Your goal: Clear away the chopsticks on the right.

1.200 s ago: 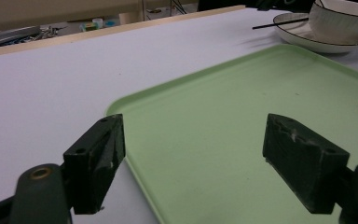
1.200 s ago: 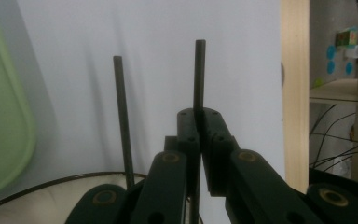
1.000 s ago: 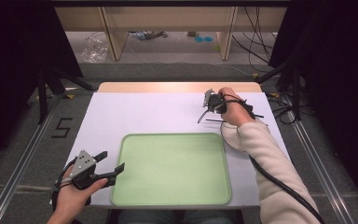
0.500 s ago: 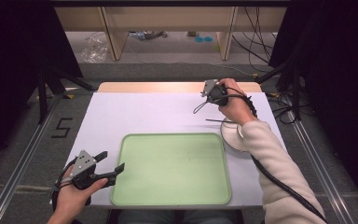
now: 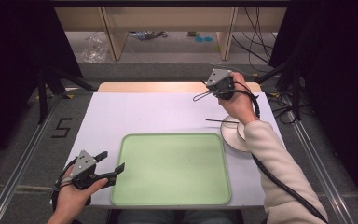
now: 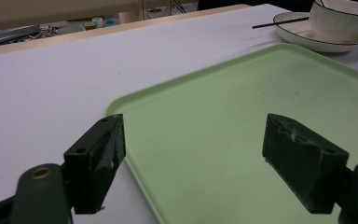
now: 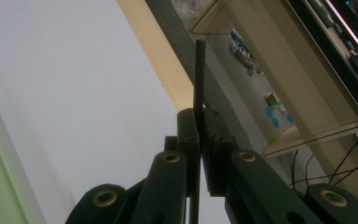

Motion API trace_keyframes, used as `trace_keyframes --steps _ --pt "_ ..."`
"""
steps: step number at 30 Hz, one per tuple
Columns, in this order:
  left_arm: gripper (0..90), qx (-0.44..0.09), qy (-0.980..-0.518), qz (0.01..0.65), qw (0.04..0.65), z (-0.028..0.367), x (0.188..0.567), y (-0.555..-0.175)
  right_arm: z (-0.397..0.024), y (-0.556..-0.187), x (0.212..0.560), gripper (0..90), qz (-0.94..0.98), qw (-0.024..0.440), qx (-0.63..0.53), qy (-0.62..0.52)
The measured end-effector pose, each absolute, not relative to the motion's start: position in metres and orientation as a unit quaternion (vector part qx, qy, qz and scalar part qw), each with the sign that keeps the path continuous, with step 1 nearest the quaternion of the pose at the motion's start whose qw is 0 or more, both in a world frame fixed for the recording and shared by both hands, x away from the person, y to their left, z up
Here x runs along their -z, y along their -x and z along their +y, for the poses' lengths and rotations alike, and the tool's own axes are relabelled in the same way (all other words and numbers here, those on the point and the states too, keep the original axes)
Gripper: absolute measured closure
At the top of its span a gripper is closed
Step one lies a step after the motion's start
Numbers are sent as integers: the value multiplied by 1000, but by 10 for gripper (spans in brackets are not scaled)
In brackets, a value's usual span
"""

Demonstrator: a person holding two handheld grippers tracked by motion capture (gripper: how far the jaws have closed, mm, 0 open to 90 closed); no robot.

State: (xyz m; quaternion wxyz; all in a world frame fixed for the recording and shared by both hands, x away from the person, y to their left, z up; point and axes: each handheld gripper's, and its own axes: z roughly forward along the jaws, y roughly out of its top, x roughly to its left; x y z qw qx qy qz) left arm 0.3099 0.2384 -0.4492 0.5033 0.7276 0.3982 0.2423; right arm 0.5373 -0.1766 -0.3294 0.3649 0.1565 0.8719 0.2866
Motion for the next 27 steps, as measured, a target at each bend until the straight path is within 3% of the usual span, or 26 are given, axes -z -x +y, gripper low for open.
trace_keyframes --steps 7,21,27 --pt "212 -248 -728 403 497 239 449 -309 -181 -535 325 882 854 357 -330 -184" --pt "213 -246 -726 405 498 239 449 -309 -190 -529 311 882 779 266 -426 -376" --pt "213 -249 -729 400 497 239 449 -310 -194 -528 310 882 765 236 -415 -432"
